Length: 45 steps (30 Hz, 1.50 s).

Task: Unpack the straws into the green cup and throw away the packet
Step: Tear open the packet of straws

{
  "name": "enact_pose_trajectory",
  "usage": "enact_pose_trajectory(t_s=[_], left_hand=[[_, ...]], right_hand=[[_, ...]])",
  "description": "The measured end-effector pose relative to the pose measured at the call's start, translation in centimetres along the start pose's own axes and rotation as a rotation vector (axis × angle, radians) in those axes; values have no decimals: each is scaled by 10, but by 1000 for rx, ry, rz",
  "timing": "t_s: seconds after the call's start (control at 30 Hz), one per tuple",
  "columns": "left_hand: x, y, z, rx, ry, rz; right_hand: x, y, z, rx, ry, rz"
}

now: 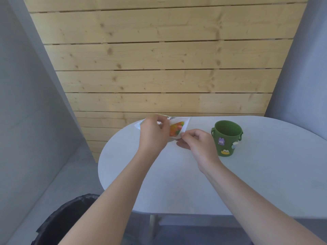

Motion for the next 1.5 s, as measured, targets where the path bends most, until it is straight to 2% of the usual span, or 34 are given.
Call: enact_pose_trajectory(t_s=[0.07,0.17,0.23,0.33,0.4,0.5,0.57,0.67,0.77,0.87,0.97,1.03,1.23,1.43,1.5], left_hand=[[-1,-3,2,15,-14,1],[7,4,-11,-3,-134,-143],[9,5,-18,12,-234,-213],[15,6,-32,52,-497,-294],[20,6,-38,-66,-571,-354],[21,15,-38,-464,-367,-530],[19,25,-39,-564,-258,-630],[21,36,-41,-464,-260,-685],[21,37,-30,-326,-174,-730],[22,31,-39,-434,-182,-731],[29,39,-37,-390,-56,-778],[28,41,-30,-282,-24,-745],[18,30,-19,-139,-104,-575],[10,25,-14,-145,-22,-507],[11,29,-14,-171,8,-534]], right_hand=[[-2,-3,0,50,-20,16],[-7,-11,8,93,8,49],[-9,-20,14,149,25,110],[-12,-39,21,283,20,234],[-12,-50,21,330,-15,300],[-7,-68,15,463,-77,440],[-3,-75,9,510,-120,501],[-2,-78,9,497,-131,521],[-7,-80,18,489,-101,515],[-7,-77,17,474,-133,478],[-1,-78,12,488,-139,510],[-1,-81,15,469,-108,538],[-10,-90,38,603,22,555],[6,-110,30,463,0,705],[12,-110,22,443,-64,727]])
Point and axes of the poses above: each hand's wrist, its own x-axis away from the middle knuckle, its own z-axis out of the back of the hand, y = z × x, the point moved 9 cm from there along -x, towards the middle knuckle, and after that the axes turned 8 degrees about z, right-handed, at the moved point
